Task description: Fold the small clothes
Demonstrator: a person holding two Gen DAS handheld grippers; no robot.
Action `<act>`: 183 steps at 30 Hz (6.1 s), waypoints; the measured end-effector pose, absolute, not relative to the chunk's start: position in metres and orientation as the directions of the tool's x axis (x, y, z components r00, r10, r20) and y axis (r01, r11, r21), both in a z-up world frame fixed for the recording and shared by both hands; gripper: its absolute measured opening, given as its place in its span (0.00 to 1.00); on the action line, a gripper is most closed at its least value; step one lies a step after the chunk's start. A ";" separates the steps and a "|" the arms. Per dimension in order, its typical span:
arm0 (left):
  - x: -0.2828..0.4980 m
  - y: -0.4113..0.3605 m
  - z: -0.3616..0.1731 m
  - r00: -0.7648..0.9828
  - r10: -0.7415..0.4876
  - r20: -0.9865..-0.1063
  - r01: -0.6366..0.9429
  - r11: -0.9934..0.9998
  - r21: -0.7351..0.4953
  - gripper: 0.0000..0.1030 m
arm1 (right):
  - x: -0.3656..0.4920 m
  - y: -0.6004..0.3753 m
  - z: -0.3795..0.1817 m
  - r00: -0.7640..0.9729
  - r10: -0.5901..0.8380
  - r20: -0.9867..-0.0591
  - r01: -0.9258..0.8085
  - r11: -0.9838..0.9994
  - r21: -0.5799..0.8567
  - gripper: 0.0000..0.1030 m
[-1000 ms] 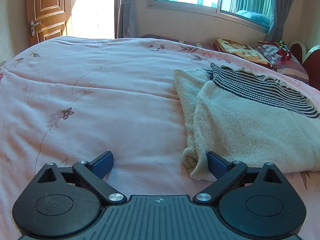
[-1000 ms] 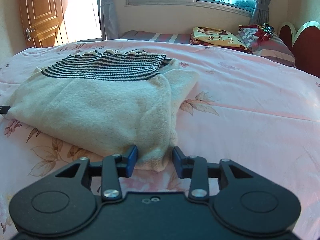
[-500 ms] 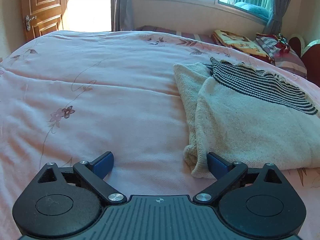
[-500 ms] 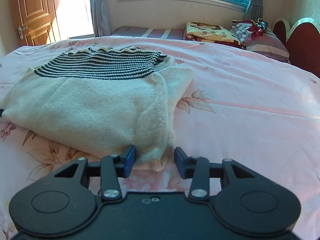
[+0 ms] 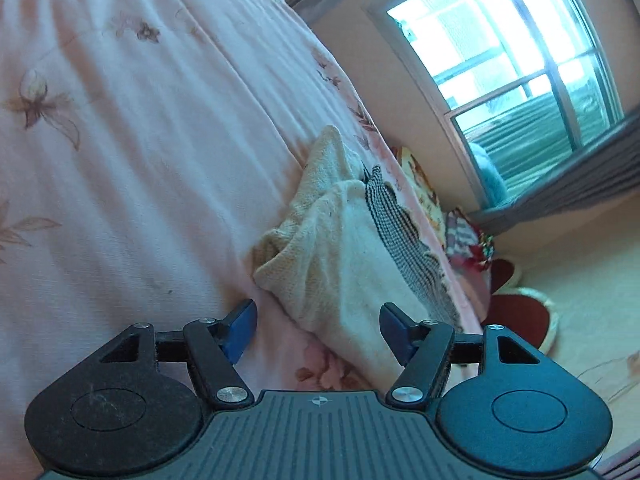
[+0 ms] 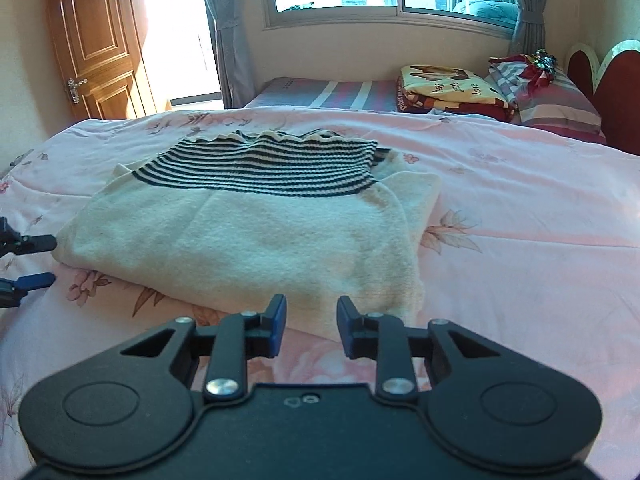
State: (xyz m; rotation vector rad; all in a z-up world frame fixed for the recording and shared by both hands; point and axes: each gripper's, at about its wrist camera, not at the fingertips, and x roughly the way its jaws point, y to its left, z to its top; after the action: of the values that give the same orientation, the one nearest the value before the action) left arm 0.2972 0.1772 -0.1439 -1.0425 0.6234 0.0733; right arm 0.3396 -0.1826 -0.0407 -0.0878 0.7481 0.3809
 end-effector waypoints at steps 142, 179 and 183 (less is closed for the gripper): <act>0.372 -0.005 -0.064 0.707 -0.203 -0.678 0.098 0.977 -0.191 0.81 | 0.352 -0.227 -0.025 0.717 0.357 -0.598 -0.318 0.932 0.174 0.12; 0.493 -0.018 -0.043 0.722 -0.393 -0.569 0.294 0.919 -0.262 0.81 | 0.478 -0.244 -0.037 0.711 0.402 -0.576 -0.344 0.914 0.214 0.19; 0.512 -0.016 -0.055 0.689 -0.394 -0.608 0.282 0.919 -0.276 0.81 | 0.494 -0.224 -0.040 0.681 0.419 -0.601 -0.411 0.897 0.161 0.17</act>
State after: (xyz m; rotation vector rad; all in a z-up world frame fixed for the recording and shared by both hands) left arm 0.5118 -0.0162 -0.0552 -0.1655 0.7167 -0.3805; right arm 0.4941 -0.2235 -0.0404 0.0139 0.6773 0.4657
